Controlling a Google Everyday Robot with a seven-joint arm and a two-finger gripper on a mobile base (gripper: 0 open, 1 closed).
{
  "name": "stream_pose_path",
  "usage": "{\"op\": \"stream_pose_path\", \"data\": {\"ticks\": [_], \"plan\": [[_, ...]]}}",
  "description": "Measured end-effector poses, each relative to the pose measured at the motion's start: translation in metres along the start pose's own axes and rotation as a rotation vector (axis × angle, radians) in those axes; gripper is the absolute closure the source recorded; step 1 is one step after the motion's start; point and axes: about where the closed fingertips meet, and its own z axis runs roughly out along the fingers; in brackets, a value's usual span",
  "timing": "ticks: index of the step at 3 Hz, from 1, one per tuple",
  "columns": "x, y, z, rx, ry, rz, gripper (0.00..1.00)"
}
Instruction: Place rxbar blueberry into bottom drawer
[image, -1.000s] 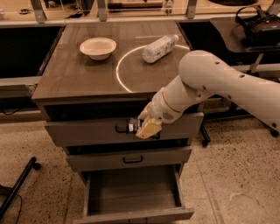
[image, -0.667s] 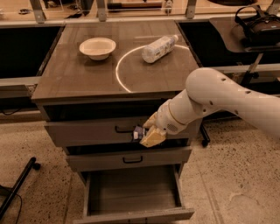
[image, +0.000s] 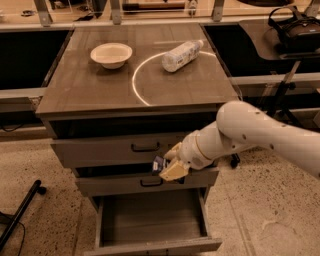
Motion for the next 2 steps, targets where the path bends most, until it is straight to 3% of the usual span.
{"op": "stream_pose_path", "data": {"ticks": [2], "plan": [[0.038,0.012,0.067,-0.067,-0.119,0.090,1.00]]}}
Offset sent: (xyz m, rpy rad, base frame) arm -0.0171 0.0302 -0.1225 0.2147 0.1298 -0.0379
